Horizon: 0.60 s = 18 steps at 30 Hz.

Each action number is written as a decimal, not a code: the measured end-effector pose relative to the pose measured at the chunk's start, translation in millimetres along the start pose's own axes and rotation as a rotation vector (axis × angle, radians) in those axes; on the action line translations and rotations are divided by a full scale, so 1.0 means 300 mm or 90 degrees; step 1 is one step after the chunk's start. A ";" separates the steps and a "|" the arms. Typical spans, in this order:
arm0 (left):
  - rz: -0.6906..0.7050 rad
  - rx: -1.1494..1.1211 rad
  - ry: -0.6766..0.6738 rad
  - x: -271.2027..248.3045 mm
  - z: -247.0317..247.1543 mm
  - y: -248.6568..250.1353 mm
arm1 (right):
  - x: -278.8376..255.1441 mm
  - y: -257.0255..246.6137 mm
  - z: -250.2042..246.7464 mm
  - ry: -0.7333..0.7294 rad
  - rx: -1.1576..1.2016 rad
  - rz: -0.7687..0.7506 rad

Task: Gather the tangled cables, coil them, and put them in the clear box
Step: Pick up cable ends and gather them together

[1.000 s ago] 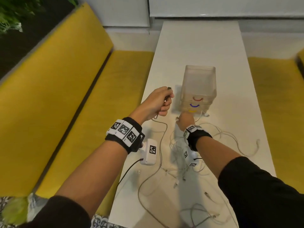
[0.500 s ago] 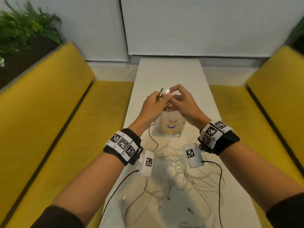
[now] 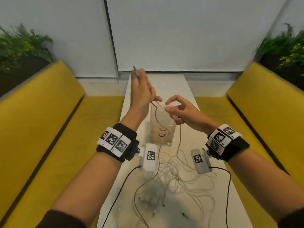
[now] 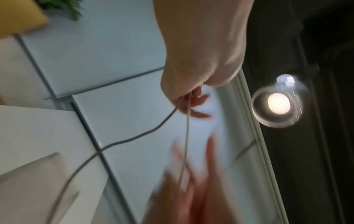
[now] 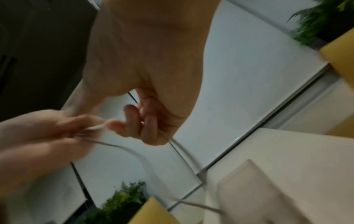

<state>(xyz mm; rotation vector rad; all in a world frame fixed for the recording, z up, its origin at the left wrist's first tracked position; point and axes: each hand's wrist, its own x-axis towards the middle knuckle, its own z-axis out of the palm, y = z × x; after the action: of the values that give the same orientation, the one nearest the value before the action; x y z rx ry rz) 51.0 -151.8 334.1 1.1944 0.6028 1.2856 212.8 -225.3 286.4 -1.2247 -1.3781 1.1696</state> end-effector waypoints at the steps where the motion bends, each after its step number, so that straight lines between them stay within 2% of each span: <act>1: 0.004 -0.042 0.055 0.025 -0.030 0.040 | -0.024 0.030 -0.018 -0.009 -0.015 0.010; 3: 0.047 -0.021 0.140 0.070 -0.090 0.118 | -0.069 0.090 -0.043 -0.013 -0.037 0.036; 5: 0.100 0.085 0.121 0.089 -0.115 0.156 | -0.093 0.120 -0.044 -0.002 -0.040 0.061; 6: 0.108 0.161 0.066 0.082 -0.105 0.156 | -0.091 0.116 -0.035 0.003 -0.038 0.065; 8: 0.092 0.361 -0.098 0.045 -0.065 0.115 | -0.074 0.081 -0.007 0.006 -0.047 0.057; 10: 0.073 0.548 -0.258 0.002 -0.031 0.041 | -0.055 0.028 0.013 -0.013 -0.056 0.029; 11: 0.065 0.602 -0.309 -0.017 -0.025 0.008 | -0.050 0.003 0.019 -0.030 -0.051 0.022; 13: 0.035 0.583 -0.348 -0.039 -0.025 -0.039 | -0.048 -0.036 0.024 -0.057 -0.033 0.031; 15: -0.017 0.511 -0.341 -0.044 -0.029 -0.056 | -0.056 -0.054 0.028 -0.081 -0.049 0.039; 18: -0.113 0.503 -0.338 -0.036 -0.022 -0.064 | -0.064 -0.041 0.041 -0.116 -0.114 0.016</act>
<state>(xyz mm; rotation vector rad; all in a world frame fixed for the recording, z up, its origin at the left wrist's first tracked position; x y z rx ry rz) 50.1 -156.8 311.8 1.9868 0.8191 0.5184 200.8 -245.9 296.4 -1.2884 -1.6363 1.2207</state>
